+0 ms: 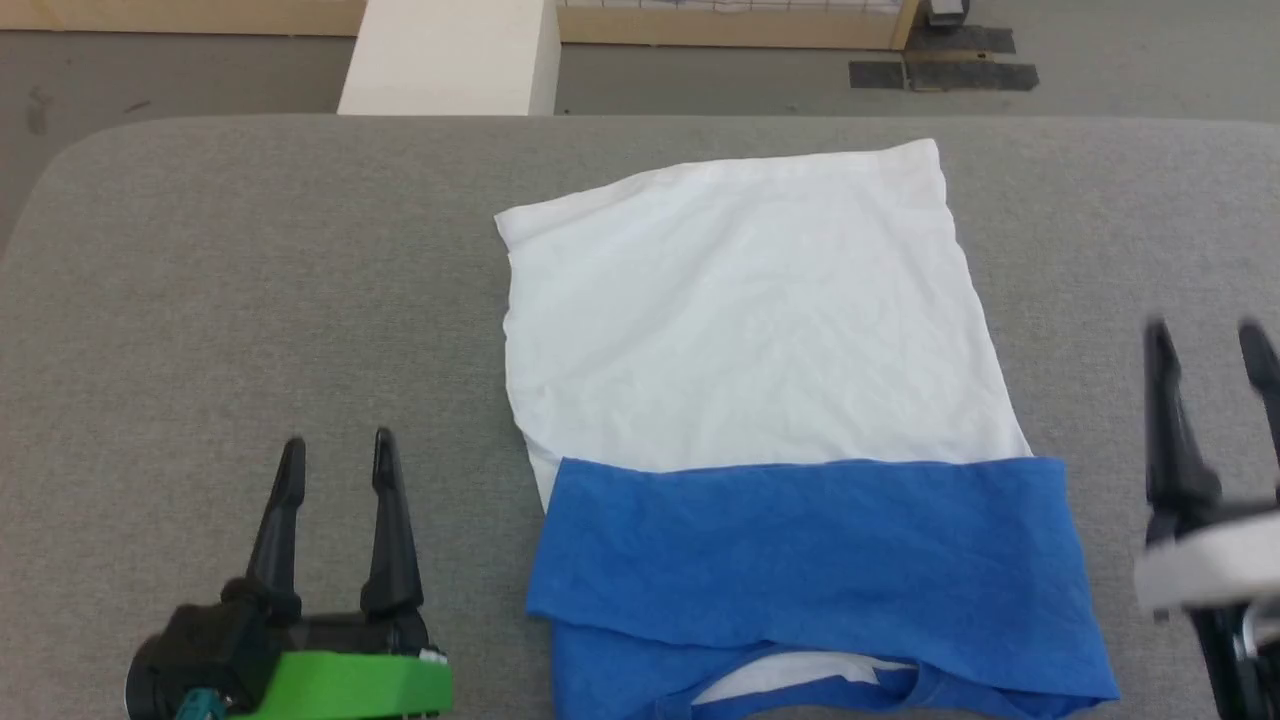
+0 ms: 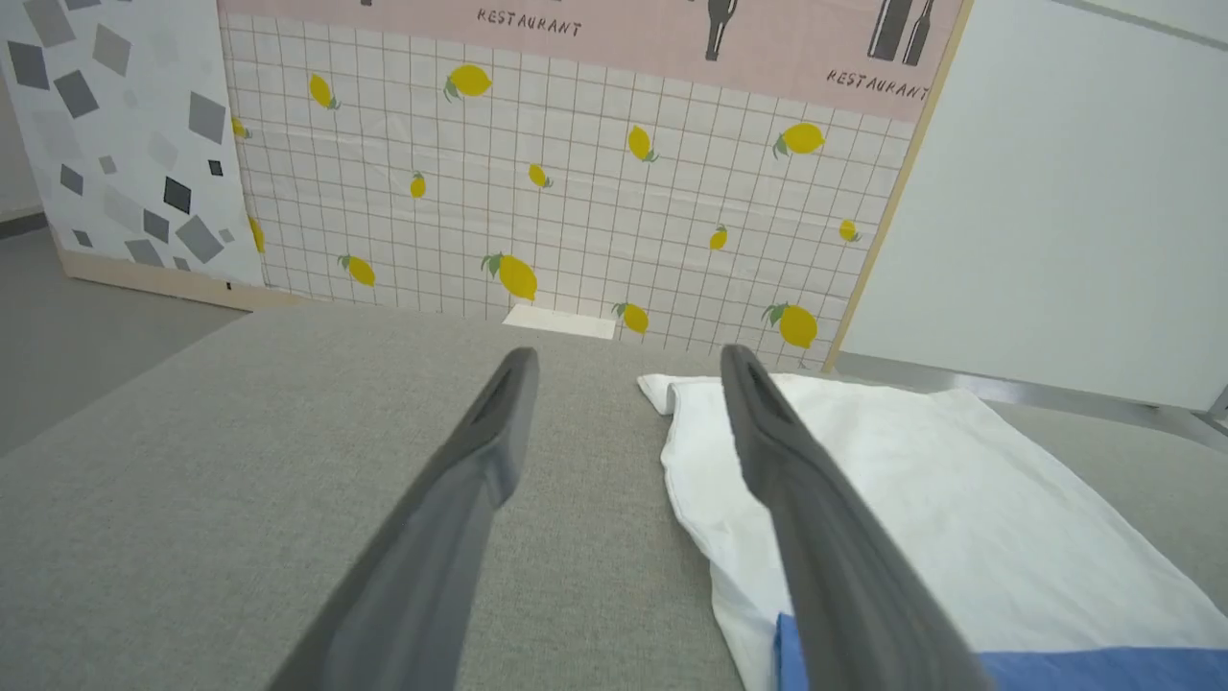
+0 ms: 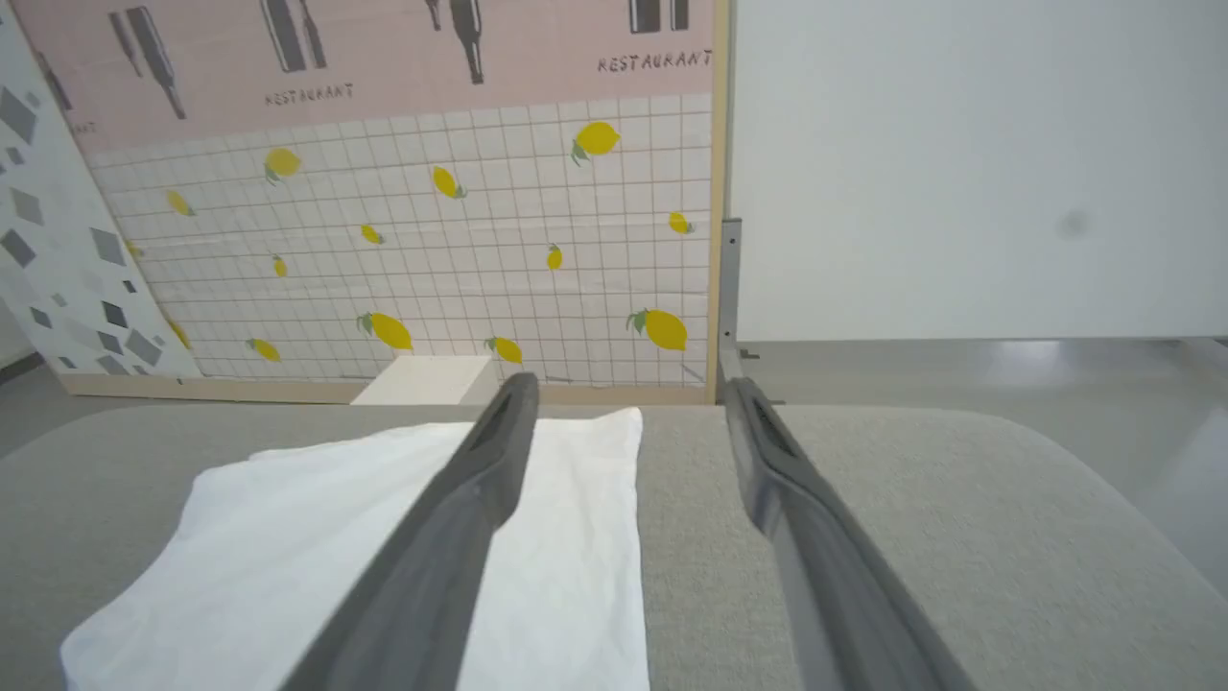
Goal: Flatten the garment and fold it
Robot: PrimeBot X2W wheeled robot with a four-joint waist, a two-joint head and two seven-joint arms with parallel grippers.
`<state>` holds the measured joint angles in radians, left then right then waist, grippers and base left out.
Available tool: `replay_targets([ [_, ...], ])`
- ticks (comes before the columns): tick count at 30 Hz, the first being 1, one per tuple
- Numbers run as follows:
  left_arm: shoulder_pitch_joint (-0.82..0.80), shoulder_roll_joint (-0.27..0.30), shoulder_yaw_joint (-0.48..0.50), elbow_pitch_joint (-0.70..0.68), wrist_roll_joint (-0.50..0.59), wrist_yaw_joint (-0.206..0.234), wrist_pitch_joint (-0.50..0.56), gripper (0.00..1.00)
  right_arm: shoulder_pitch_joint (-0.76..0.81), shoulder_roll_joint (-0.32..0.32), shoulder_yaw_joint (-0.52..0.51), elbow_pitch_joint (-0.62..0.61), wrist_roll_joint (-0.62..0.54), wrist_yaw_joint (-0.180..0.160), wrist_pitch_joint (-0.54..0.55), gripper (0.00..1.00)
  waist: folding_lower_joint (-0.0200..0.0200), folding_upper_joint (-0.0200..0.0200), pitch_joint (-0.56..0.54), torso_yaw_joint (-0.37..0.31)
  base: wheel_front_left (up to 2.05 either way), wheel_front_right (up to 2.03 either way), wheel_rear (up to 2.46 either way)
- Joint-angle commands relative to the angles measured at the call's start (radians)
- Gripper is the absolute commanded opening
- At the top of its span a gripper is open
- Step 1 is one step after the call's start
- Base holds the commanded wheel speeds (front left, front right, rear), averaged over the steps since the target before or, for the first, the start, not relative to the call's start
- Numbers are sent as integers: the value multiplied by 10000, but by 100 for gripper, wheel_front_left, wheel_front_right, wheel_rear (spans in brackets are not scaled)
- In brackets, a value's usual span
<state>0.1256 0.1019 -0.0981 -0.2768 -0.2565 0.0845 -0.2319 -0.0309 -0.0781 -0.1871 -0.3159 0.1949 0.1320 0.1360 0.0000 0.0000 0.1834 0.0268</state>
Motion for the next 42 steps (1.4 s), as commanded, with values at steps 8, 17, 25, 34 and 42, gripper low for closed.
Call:
replay_targets([
  [8, 82, 85, 34, 172, 68, 101, -13, 100, 1383, 274, -451, -124, 199, -13, -559, 100, 0, 0, 633, -489, 0, 0, 0],
  [17, -4285, 1735, -106, -159, 181, -1021, 3168, 100, 558, 277, -108, -809, -75, -13, -402, 100, 0, 0, 1924, -438, 0, 0, 0],
  [25, -8200, 3107, -476, 1437, -227, -1903, 6102, 100, 32, 278, 197, -1090, 31, -13, -370, 100, 0, 0, 3266, -633, 0, 0, 0],
  [34, -9907, 3724, -1322, 3299, -1337, -2116, 8196, 100, -398, 278, 473, -988, 4, -13, -517, 100, 0, 0, 4399, -1025, 0, 0, 0],
  [42, -10160, 4091, -1687, 3839, -2009, -2136, 9568, 100, -805, 279, 546, -727, 36, -13, -601, 100, 0, 0, 5128, -1339, 0, 0, 0],
])
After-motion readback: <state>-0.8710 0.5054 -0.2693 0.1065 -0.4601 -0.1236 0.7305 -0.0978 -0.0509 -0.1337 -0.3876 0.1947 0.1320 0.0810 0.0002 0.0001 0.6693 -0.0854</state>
